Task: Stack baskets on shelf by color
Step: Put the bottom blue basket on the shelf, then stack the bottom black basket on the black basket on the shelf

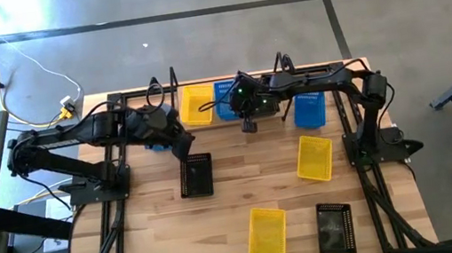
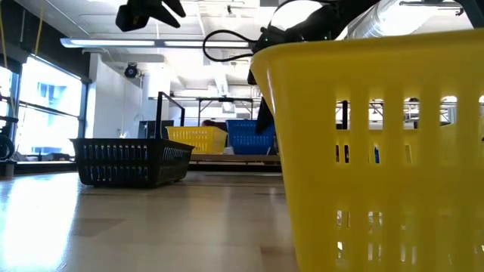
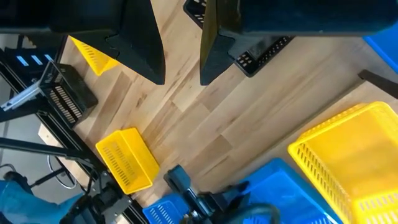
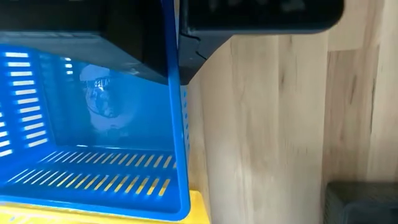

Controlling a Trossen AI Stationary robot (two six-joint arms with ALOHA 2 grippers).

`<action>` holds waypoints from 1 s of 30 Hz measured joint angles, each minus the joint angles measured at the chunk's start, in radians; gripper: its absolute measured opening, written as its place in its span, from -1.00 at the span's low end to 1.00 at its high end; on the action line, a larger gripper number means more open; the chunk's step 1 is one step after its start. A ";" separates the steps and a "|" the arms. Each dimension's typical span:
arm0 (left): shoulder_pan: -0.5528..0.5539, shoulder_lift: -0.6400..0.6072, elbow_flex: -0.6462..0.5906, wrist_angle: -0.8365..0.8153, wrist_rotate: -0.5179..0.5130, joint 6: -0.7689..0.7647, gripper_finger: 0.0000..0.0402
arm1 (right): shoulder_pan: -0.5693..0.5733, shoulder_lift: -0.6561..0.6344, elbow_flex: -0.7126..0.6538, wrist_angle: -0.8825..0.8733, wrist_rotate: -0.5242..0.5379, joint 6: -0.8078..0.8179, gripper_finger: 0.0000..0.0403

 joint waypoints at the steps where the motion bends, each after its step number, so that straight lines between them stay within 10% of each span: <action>1: 0.004 0.000 0.000 0.000 0.002 0.000 -0.55 | 0.002 0.000 0.000 -0.004 0.000 0.000 -0.96; 12: 0.042 0.000 0.000 0.000 0.060 0.027 -0.55 | 0.015 -0.050 0.000 -0.023 0.025 0.030 -0.57; 30: -0.012 0.000 0.000 -0.037 0.167 0.220 -0.55 | 0.276 -0.287 0.000 -0.371 0.018 0.511 -0.56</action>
